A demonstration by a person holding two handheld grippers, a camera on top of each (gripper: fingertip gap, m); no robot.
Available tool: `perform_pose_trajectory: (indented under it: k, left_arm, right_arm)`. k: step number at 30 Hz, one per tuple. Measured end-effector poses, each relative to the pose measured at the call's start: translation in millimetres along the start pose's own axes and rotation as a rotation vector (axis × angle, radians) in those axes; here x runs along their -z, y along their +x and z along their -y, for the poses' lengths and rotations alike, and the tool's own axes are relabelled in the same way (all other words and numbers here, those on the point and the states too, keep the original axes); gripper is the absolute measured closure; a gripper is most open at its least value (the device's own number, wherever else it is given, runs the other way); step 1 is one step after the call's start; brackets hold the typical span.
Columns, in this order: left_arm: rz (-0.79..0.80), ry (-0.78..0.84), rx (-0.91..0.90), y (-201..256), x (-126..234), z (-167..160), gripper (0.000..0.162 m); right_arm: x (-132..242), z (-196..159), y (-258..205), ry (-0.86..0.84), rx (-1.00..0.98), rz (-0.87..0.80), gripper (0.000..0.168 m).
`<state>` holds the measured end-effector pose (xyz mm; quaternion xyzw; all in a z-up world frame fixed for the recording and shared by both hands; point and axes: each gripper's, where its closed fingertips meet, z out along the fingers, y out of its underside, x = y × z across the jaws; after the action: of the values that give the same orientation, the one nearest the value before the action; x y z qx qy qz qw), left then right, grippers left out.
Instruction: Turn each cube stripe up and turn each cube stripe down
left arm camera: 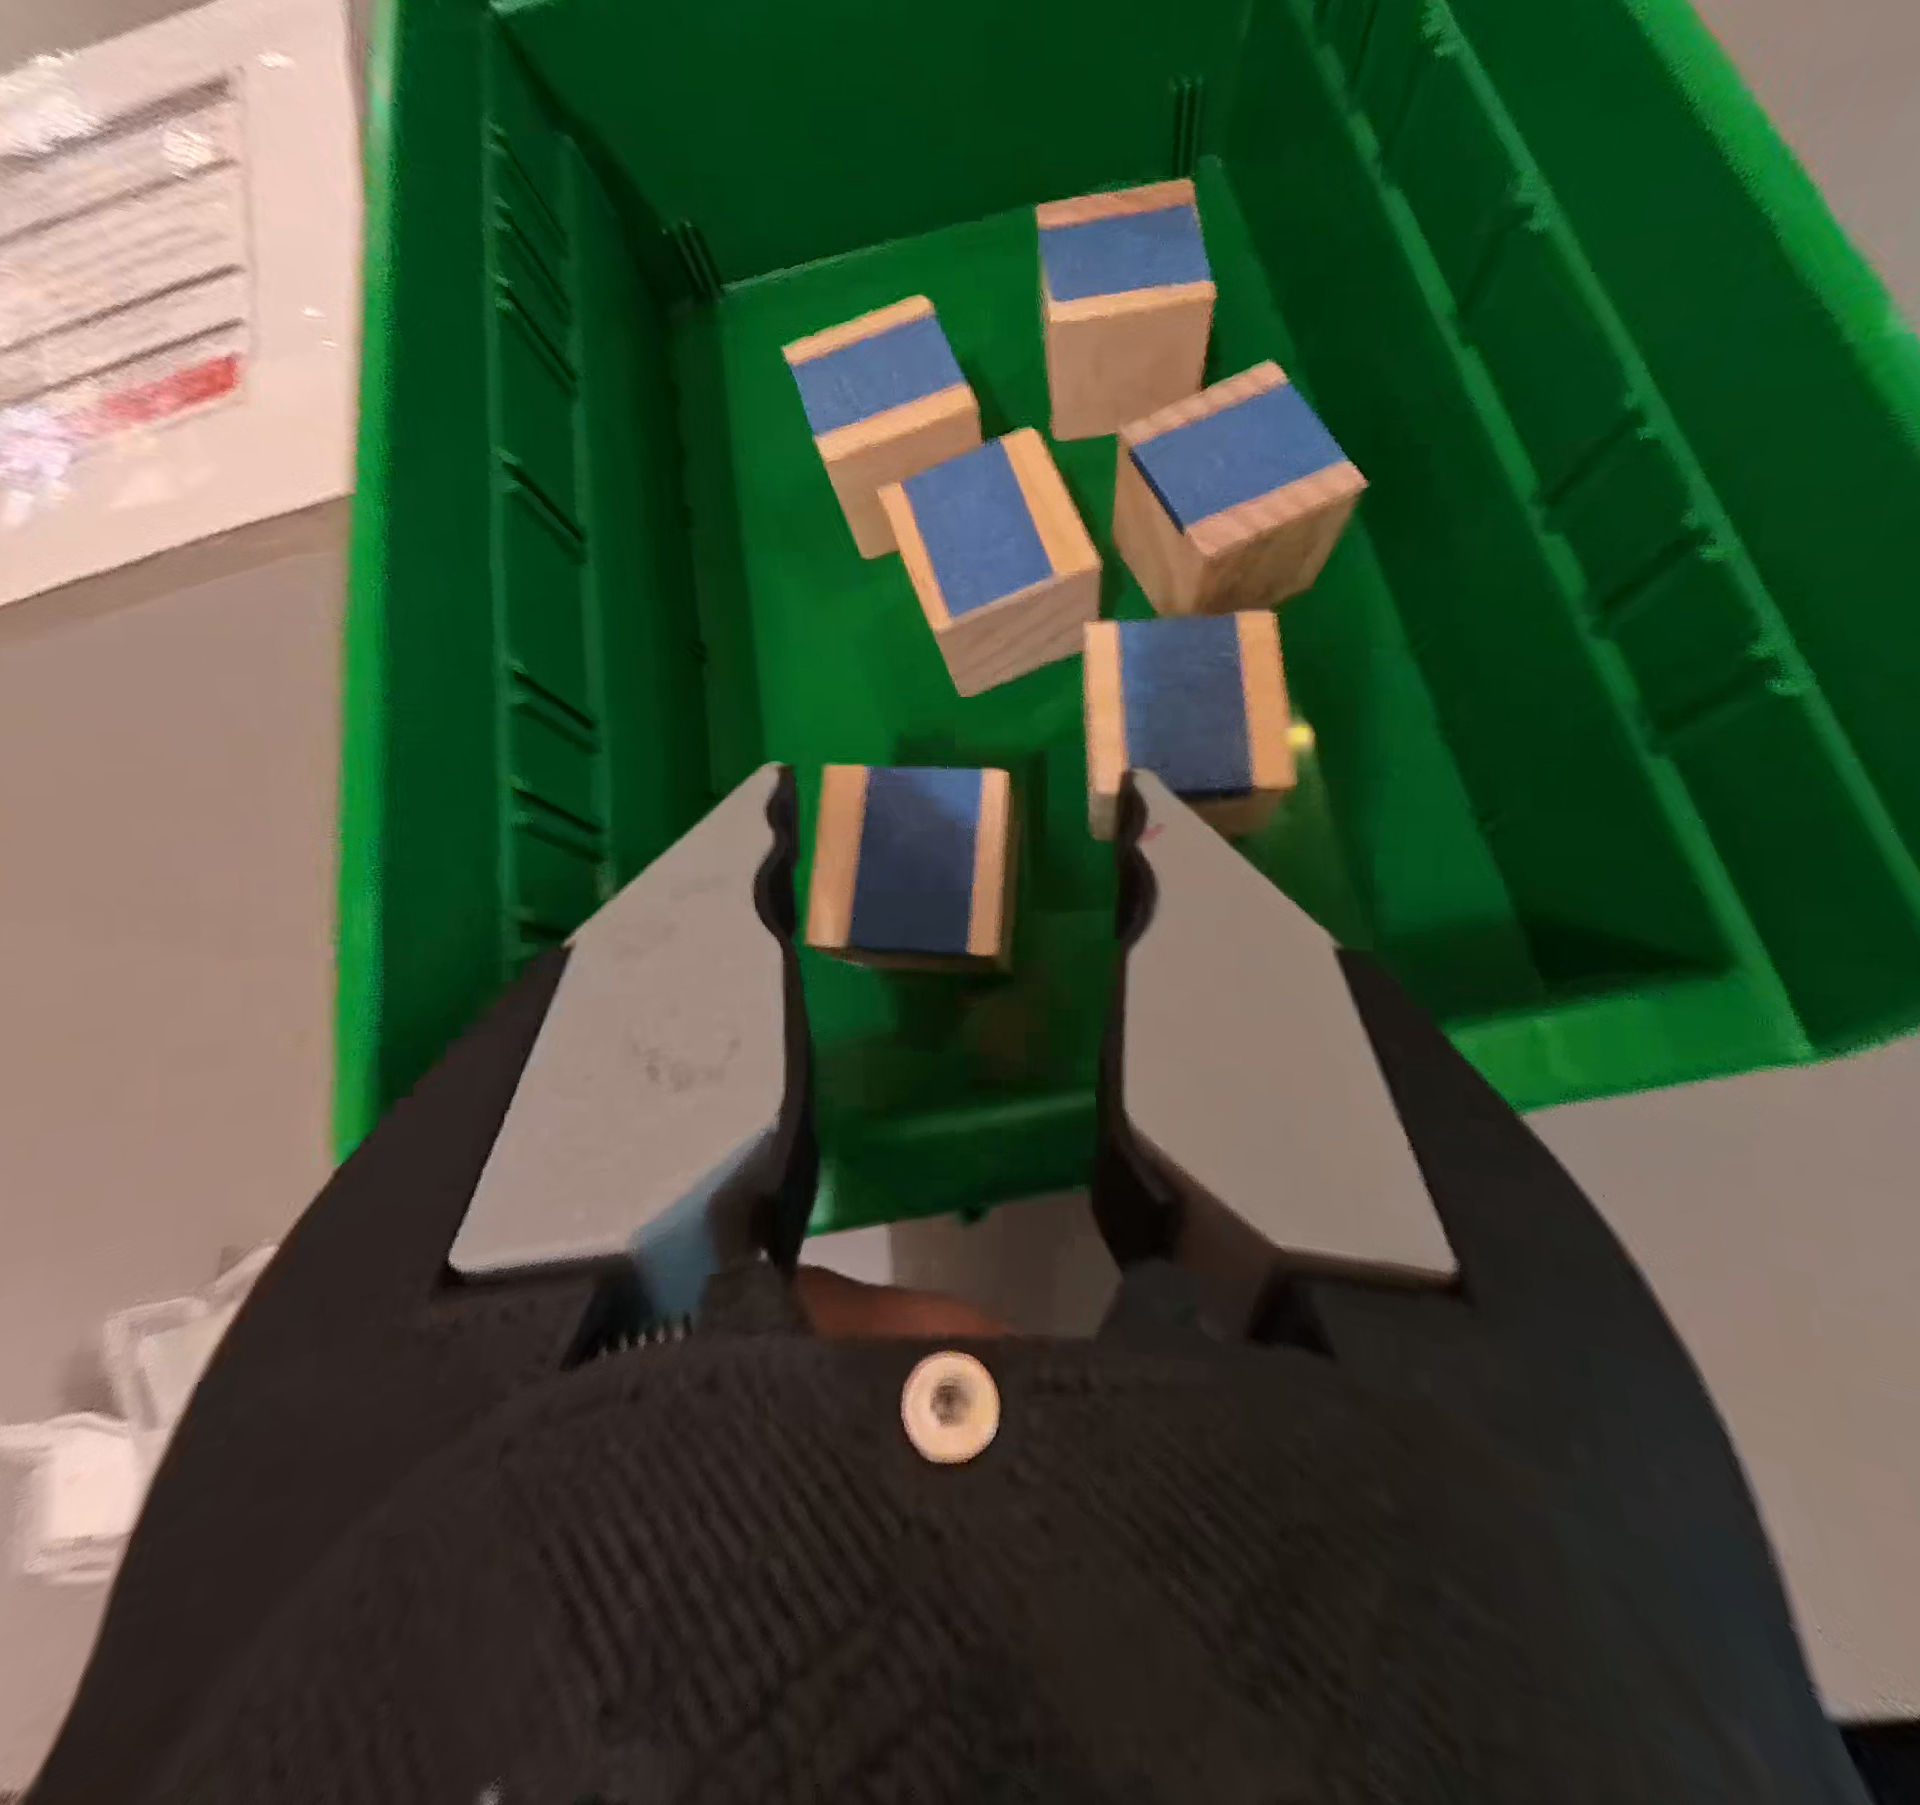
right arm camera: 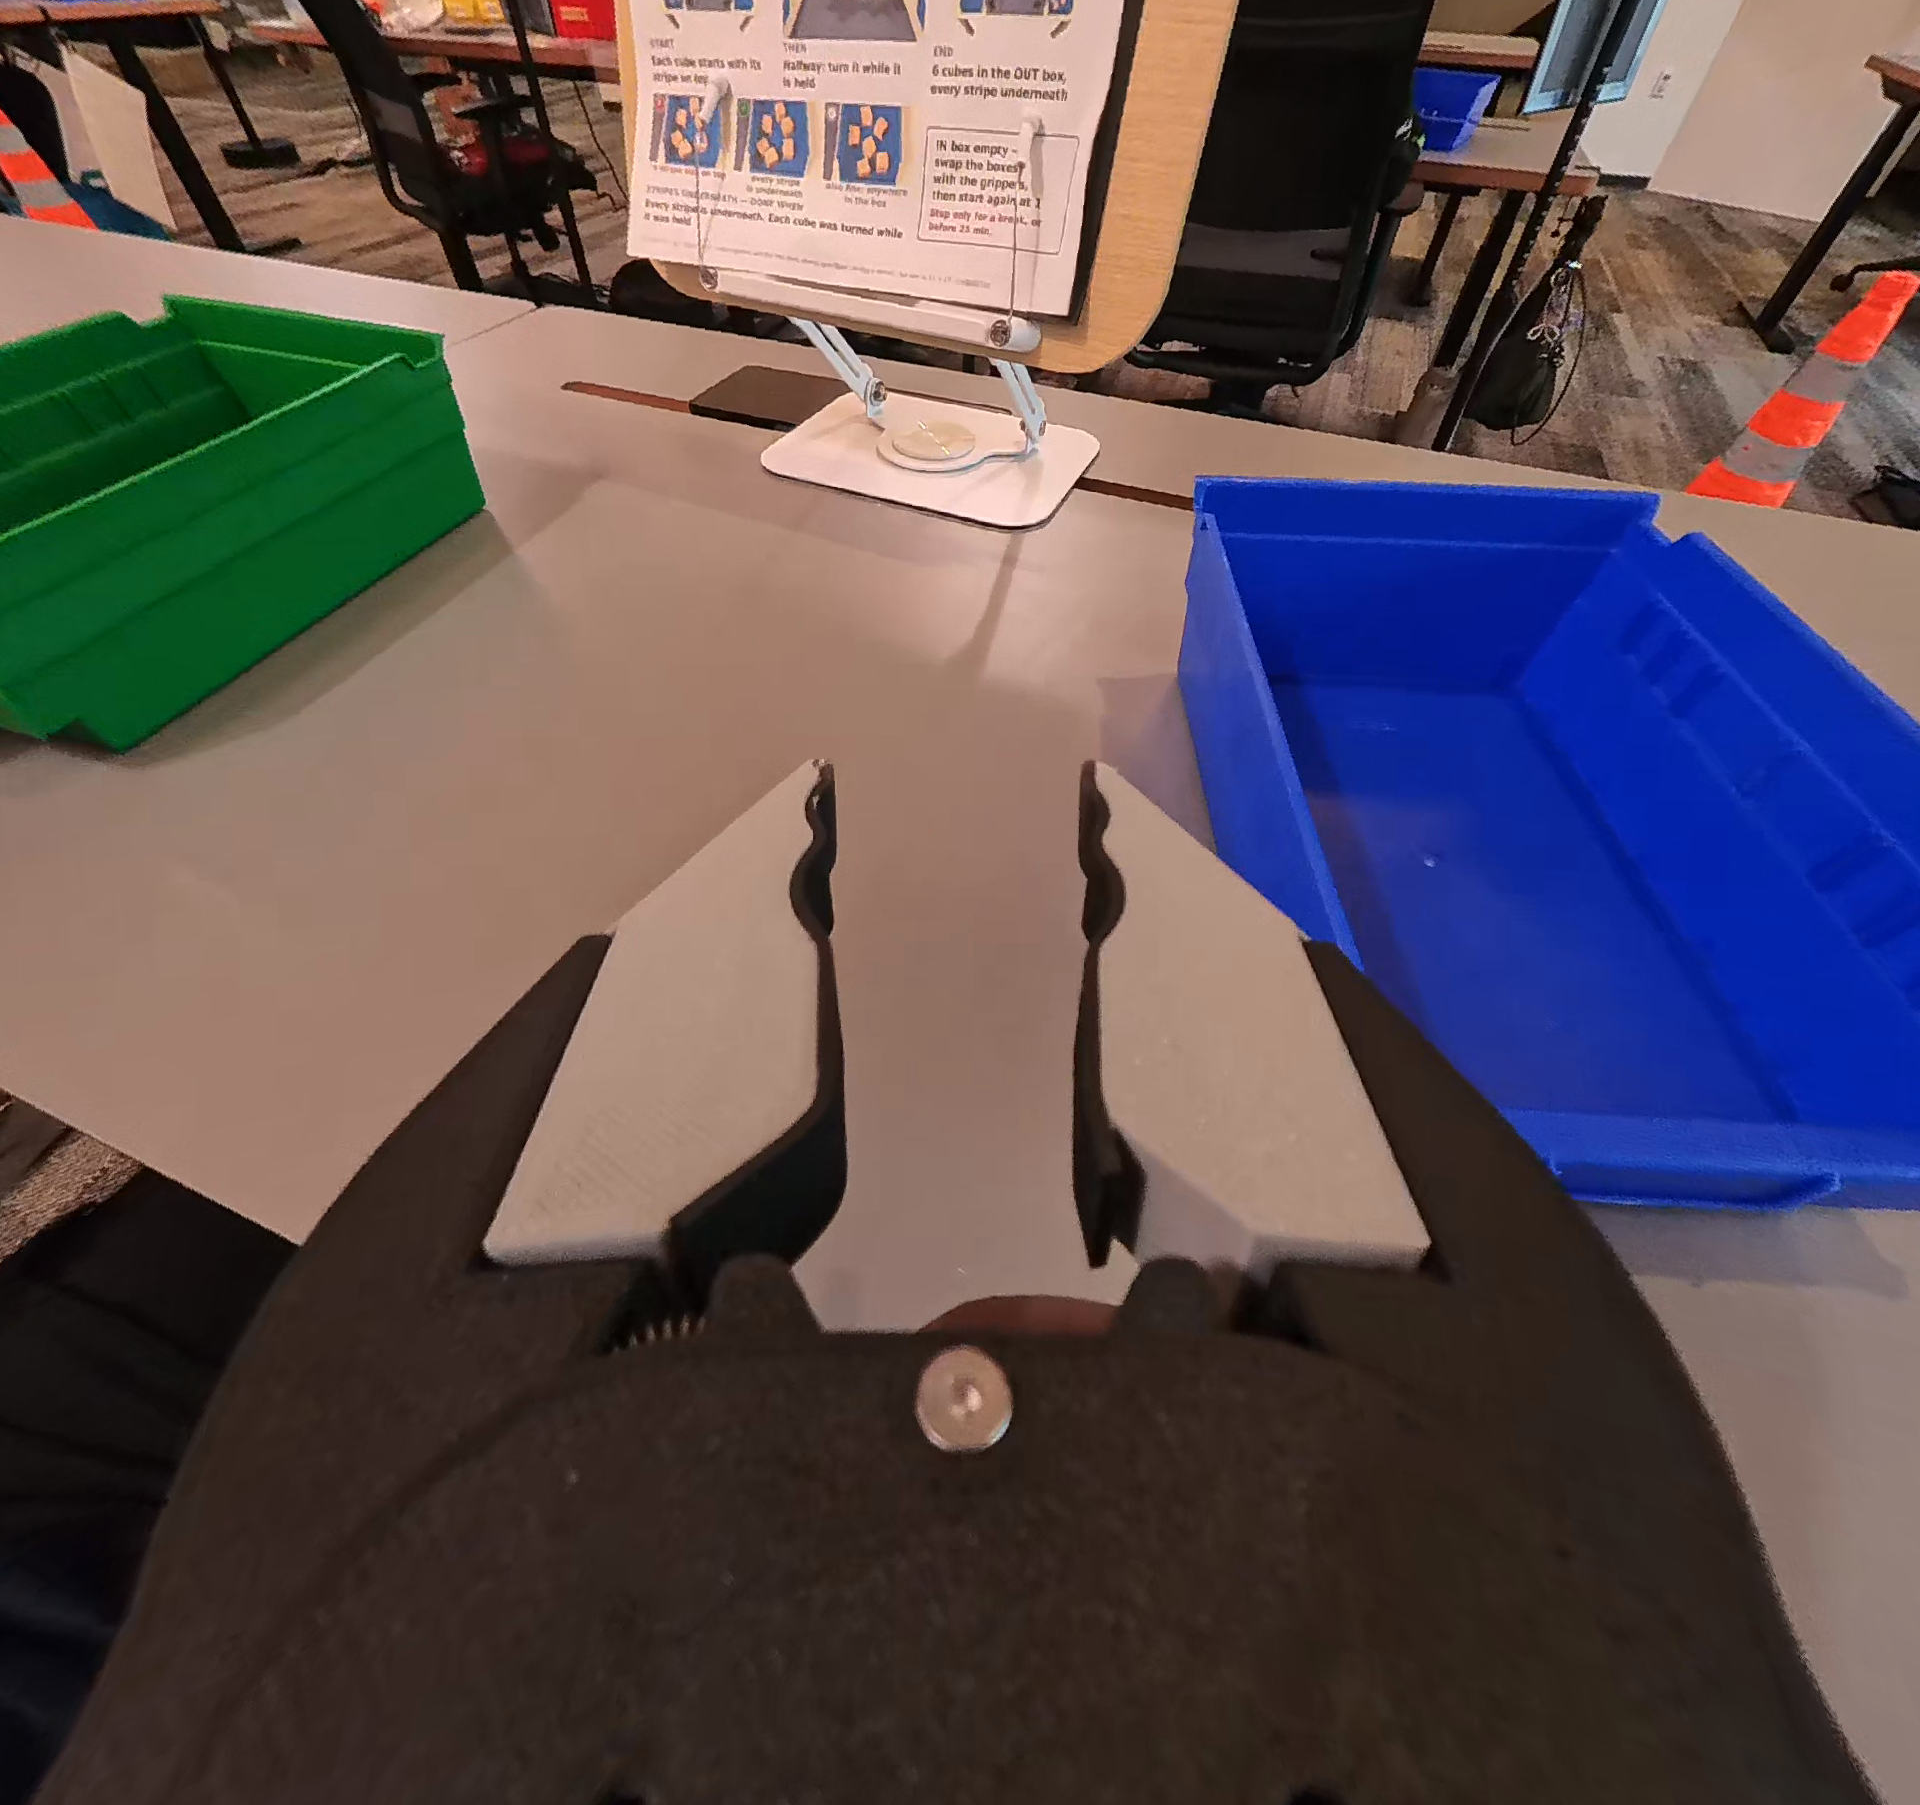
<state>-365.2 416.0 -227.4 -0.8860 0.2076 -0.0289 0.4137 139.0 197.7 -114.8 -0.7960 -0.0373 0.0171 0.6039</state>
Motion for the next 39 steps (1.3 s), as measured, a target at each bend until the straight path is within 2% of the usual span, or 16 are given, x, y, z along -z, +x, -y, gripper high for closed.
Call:
perform_pose_trajectory:
  k: [4, 6, 7, 10, 14, 17, 21, 24, 27, 29, 33, 35, 36, 39]
  left_arm:
    - [-0.016, -0.034, 0.016, -13, -3, 10, 0.108]
    - [-0.011, -0.109, -0.014, -18, -10, -1, 0.107]
    - [-0.024, -0.129, -0.024, -16, -12, -5, 0.113]
    - [-0.111, -0.163, -0.021, -8, -13, -9, 0.118]
    - [-0.123, -0.219, -0.021, -11, -14, -14, 0.105]
    - [-0.138, -0.230, -0.049, -9, -12, -17, 0.108]
    - [-0.175, -0.243, -0.034, -6, -12, -19, 0.116]
    - [-0.219, -0.234, -0.017, -4, -15, -16, 0.121]
    - [-0.260, -0.269, -0.014, -3, -19, -17, 0.121]
    - [-0.252, -0.303, -0.016, -6, -21, -19, 0.114]
    - [-0.208, -0.314, -0.044, -8, -21, -19, 0.116]
    - [-0.195, -0.312, -0.055, -8, -20, -19, 0.118]
    - [-0.191, -0.313, -0.056, -8, -21, -19, 0.118]
    - [-0.193, -0.319, -0.053, -10, -21, -19, 0.116]
  right_arm:
    - [1, -1, -1, -0.004, 0.003, 0.006, 0.124]
    - [2, 0, 0, -0.003, 0.005, 0.005, 0.124]
    - [2, 1, -1, 0.001, 0.004, 0.006, 0.124]
    - [4, 3, -1, 0.009, 0.000, 0.009, 0.124]
    - [4, 2, -1, 0.003, 0.003, 0.008, 0.124]
    - [5, 3, 0, 0.009, 0.007, 0.007, 0.124]
    - [5, -4, 34, -0.016, 0.022, -0.133, 0.125]
    - [3, -20, 71, -0.043, 0.016, -0.246, 0.126]
    - [-10, -42, 86, -0.077, -0.061, -0.225, 0.123]
    - [-20, -55, 91, -0.105, -0.090, -0.209, 0.121]
    - [-33, -84, 110, -0.218, -0.005, -0.304, 0.119]
    - [-46, -99, 97, -0.285, 0.023, -0.251, 0.128]
    - [-54, -102, 88, -0.299, 0.023, -0.224, 0.116]
    - [-68, -93, 49, -0.255, -0.005, -0.085, 0.113]
